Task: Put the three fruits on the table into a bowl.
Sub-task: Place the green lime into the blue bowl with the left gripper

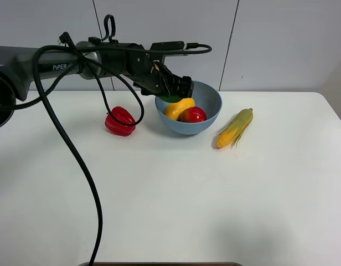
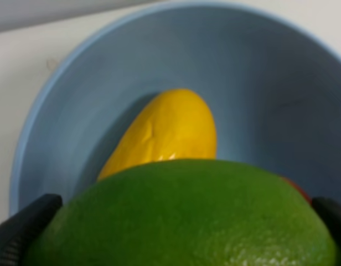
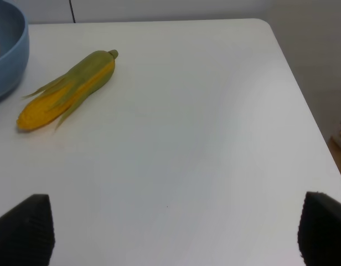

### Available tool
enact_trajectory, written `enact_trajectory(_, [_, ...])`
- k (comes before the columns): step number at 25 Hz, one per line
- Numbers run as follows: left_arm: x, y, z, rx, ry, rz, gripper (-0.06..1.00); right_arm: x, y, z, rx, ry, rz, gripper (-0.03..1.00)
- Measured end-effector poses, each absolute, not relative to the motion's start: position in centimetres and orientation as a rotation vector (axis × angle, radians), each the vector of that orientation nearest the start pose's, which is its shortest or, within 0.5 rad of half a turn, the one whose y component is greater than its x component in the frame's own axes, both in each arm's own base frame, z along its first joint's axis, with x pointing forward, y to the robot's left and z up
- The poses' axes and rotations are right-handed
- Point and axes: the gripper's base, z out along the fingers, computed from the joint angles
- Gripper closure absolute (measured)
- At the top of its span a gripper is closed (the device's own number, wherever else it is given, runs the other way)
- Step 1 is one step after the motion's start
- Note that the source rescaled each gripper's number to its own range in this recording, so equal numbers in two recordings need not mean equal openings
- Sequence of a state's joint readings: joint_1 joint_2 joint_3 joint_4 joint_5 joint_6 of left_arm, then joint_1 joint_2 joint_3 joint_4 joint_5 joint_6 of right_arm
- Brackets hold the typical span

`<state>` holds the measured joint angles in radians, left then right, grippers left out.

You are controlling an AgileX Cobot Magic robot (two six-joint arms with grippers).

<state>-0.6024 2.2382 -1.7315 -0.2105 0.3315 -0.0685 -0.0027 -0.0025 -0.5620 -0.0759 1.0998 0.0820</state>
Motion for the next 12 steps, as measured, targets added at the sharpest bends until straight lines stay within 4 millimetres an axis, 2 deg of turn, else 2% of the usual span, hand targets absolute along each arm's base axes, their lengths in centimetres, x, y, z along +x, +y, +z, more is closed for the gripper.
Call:
enact_trajectory(6, [41.70,-29.43,17.45,0.430,2.333,-0.509,0.94,-1.46,-0.61,29.12,0.094,2.015,-0.040,0.27])
enact_trajectory(9, [41.70,-29.43,17.45,0.430,2.333,-0.509,0.86,-1.46,-0.61,29.12,0.094,2.015,-0.040,0.27])
enact_trajectory(10, [41.71,-29.43,17.46,0.431,2.331,-0.509,0.79,-1.46,-0.61,29.12,0.094,2.015,-0.040,0.27])
enact_trajectory(11, [41.72,-29.43,17.47,0.430,2.330,-0.509,0.62,-1.46,-0.61,29.12,0.094,2.015,-0.040,0.27])
enact_trajectory(12, [41.72,-29.43,17.47,0.433,2.330,-0.508,0.37,-1.46,-0.61,29.12,0.094,2.015,-0.040,0.27])
